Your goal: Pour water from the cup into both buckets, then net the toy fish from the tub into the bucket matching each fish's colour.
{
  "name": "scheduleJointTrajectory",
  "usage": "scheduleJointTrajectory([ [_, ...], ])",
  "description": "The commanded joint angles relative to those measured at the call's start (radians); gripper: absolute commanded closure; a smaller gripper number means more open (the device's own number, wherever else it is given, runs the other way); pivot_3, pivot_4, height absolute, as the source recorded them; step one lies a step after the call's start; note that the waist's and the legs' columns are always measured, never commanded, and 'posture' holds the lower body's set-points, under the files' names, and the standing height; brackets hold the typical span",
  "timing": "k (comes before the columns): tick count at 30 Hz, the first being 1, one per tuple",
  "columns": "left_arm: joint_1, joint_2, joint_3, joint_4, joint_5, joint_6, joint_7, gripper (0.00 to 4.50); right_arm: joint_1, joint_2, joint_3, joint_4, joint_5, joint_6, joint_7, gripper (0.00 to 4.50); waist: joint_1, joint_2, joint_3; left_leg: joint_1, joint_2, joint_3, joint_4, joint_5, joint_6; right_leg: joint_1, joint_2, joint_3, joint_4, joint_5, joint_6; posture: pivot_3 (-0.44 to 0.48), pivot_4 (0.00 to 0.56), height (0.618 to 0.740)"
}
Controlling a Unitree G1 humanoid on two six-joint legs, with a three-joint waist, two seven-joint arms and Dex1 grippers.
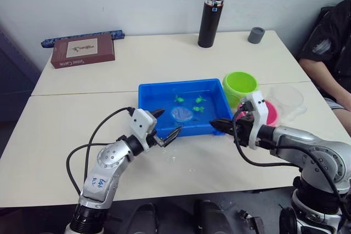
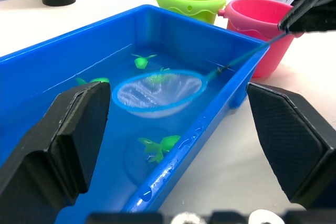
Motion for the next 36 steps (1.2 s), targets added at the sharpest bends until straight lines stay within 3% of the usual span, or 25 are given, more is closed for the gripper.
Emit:
scheduleJointTrajectory([
  [1, 0.001, 0.002, -0.003, -0.037, -0.008, -0.001, -0.007, 0.05, -0.015, 0.027, -0.043, -0.021, 0.019, 0.044, -0.034, 4.50, 0.000, 0.000, 0.000, -0.001, 0.000, 0.000, 0.000, 0.000, 0.000, -0.001, 0.000, 0.000, 0.000, 0.000, 0.000, 0.000, 0.150, 0.740],
  [15, -0.001, 0.002, 0.000, -0.040, -0.006, 0.003, -0.010, 0.05, -0.077, 0.085, -0.120, 0.141, 0.018, 0.045, -0.199, 4.50, -0.001, 0.000, 0.000, -0.004, 0.000, 0.002, 0.000, 0.000, 0.000, -0.007, 0.000, 0.002, 0.003, 0.000, 0.000, 0.000, 0.150, 0.740],
  [26, -0.005, 0.004, 0.003, -0.035, -0.007, -0.001, -0.014, 0.05, -0.078, 0.149, -0.193, 0.198, 0.199, 0.045, -0.349, 4.50, -0.003, 0.000, 0.000, -0.005, 0.000, 0.002, -0.001, 0.000, 0.000, -0.008, 0.001, 0.002, 0.003, 0.000, -0.001, 0.000, 0.150, 0.740],
  [36, -0.007, 0.004, 0.003, -0.034, -0.005, -0.001, -0.017, 0.05, -0.038, 0.130, -0.223, 0.266, 0.330, 0.045, -0.506, 4.50, -0.004, 0.000, 0.000, -0.005, 0.000, 0.002, -0.001, 0.000, 0.000, -0.008, 0.000, 0.002, 0.002, 0.000, -0.001, 0.000, 0.150, 0.740],
])
